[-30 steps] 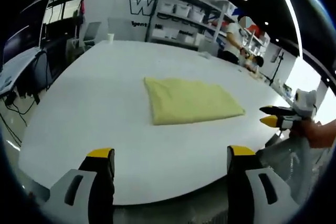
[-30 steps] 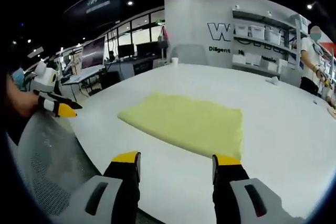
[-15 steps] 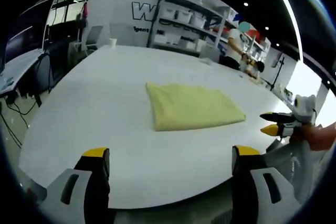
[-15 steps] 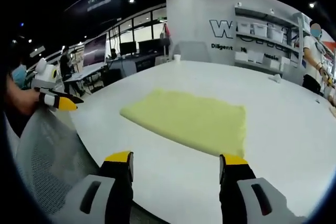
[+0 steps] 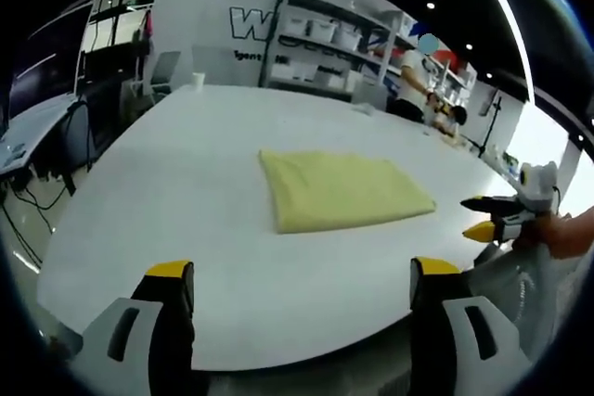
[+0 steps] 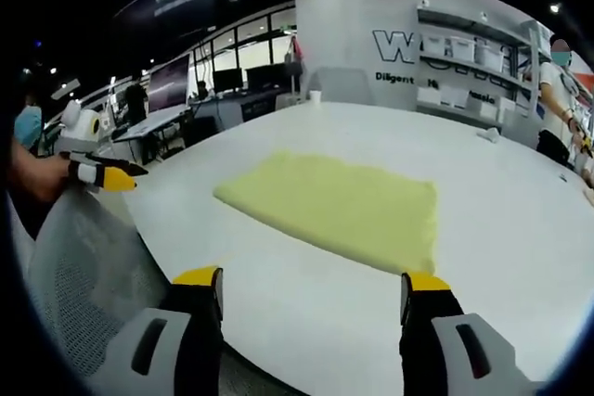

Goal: Fold the garment on the visible template until the final outline fits inside the template.

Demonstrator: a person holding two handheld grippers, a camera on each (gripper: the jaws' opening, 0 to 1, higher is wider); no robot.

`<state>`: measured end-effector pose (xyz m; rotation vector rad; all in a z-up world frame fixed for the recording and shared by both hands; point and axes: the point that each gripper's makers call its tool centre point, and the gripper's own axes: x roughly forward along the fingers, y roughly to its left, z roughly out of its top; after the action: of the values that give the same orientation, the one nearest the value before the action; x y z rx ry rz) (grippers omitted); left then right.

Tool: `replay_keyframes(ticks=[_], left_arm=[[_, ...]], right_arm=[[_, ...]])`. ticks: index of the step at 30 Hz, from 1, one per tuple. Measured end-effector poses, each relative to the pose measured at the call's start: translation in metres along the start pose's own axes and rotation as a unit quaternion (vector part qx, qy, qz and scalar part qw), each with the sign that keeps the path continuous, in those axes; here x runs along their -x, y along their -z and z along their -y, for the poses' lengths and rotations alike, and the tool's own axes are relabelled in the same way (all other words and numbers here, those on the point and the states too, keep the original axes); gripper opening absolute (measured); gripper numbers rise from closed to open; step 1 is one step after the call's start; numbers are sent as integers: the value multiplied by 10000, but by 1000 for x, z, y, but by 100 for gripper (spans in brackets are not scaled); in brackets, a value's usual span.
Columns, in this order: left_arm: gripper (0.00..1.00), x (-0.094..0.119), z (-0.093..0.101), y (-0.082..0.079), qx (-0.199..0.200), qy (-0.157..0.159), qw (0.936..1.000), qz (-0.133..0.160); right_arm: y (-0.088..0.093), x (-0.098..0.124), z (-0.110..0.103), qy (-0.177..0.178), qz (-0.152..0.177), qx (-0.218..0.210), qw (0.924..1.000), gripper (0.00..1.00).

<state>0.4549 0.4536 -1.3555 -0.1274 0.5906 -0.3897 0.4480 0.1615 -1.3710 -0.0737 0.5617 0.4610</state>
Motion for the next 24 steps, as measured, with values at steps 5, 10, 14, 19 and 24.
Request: replay_keyframes(ticks=[5, 10, 14, 19, 24], left_arm=[[99, 0, 0, 0, 11, -17, 10000, 9], [99, 0, -1, 0, -30, -39, 10000, 10], [99, 1, 1, 0, -62, 13, 10000, 13], [99, 0, 2, 1, -54, 48, 10000, -15], [99, 0, 2, 3, -17, 50, 10000, -53]], right_arm=[[0, 0, -1, -18, -4, -15, 10000, 78], [0, 0, -1, -35, -3, -41, 10000, 78], [1, 0, -1, -21, -9, -48, 10000, 80], [0, 1, 1, 34, 24, -91, 9999, 81], [-1, 1, 3, 76, 72, -126, 9999, 82]])
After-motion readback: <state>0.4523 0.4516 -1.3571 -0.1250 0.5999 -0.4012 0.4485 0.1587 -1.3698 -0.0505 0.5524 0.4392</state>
